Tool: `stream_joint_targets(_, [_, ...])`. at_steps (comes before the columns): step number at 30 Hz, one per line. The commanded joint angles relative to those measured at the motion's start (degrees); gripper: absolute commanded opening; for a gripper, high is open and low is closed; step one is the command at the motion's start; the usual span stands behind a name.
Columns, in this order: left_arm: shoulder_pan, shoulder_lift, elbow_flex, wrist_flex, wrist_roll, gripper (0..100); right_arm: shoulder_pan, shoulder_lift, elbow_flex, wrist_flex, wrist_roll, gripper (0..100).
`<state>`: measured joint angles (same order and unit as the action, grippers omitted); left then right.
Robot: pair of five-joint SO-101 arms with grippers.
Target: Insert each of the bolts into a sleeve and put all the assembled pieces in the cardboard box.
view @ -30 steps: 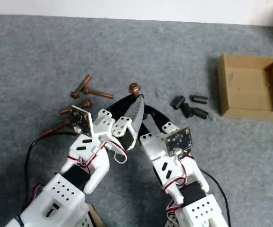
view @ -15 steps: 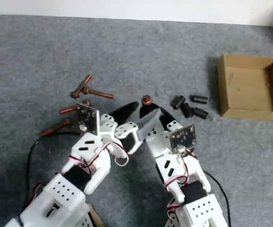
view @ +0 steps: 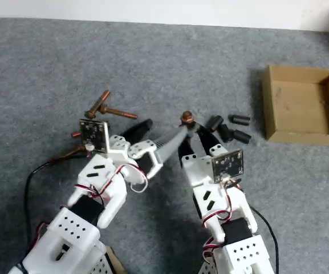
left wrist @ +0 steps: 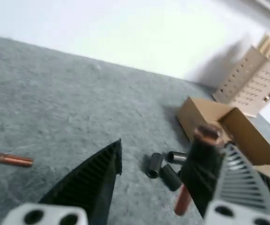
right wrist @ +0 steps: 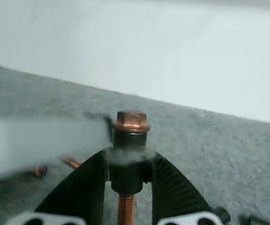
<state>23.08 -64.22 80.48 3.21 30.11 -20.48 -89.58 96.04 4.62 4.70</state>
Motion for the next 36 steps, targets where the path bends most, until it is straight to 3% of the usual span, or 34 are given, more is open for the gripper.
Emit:
stream_joint_targets(1, [-0.6, -0.9, -3.6, 0.4, 0.4, 28, 1.1, -1.3, 8.8, 0.4, -1.1, 0.5])
stream_joint_targets(11, [-0.7, -0.8, -1.8, -0.2, 0.4, 27, 8.3, -1.0, 6.5, 1.5, -0.7, 0.5])
stream_joint_targets(15, [-1.9, 0.9, 1.2, -7.1, 0.4, 27, 12.1, -1.0, 3.7, 5.8, -1.0, 0.5])
stream_joint_targets(24, [-4.7, 32.3, -7.5, -19.1, 0.4, 27, 16.7, -0.9, -1.2, 12.7, -0.5, 0.5])
stream_joint_targets(27, [-4.7, 42.2, -10.2, -22.8, 0.3, 27, 17.3, -0.9, -3.8, 16.2, 2.6, 0.5])
stream_joint_targets(31, [-4.7, 45.1, -10.3, -27.5, 0.0, 27, 17.5, -0.9, -6.2, 19.2, 4.7, 0.5])
stream_joint_targets(36, [-4.7, 42.6, -10.8, -21.8, 0.0, 27, 18.4, 5.2, -11.5, 22.7, 6.2, 0.5])
